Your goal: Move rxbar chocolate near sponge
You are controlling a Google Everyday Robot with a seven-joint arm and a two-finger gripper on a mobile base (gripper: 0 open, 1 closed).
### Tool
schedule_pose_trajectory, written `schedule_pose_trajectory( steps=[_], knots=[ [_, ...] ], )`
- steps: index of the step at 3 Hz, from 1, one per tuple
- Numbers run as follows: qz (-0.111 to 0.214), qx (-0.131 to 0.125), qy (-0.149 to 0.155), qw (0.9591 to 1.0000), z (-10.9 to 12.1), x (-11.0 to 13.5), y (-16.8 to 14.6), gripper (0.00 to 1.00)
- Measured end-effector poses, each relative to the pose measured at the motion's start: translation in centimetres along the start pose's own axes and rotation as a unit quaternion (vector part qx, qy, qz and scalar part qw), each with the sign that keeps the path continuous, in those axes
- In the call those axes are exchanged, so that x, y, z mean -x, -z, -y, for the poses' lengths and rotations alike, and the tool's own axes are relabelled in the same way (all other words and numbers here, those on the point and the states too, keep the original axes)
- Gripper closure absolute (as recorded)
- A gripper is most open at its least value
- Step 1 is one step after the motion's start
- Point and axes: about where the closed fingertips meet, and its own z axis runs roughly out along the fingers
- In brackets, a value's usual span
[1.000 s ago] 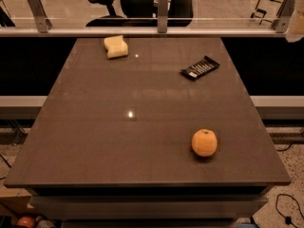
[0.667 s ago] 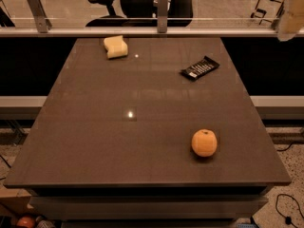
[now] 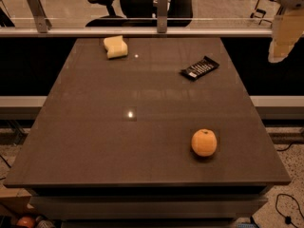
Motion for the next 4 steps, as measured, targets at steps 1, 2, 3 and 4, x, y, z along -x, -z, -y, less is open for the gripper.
schedule_pose_trajectory(
  steps=[1, 2, 3, 4],
  knots=[
    [0.004, 0.02, -0.016, 0.9997, -1.6, -0.2, -3.3, 0.0],
    [0.022, 0.052, -0.007, 0.9984, -1.9, -0.6, -6.4, 0.0],
    [0.046, 0.085, 0.042, 0.9944, -0.5, -1.0, -9.0, 0.0],
    [0.068, 0.107, 0.085, 0.9883, 0.8, -1.5, -10.7, 0.0]
  ],
)
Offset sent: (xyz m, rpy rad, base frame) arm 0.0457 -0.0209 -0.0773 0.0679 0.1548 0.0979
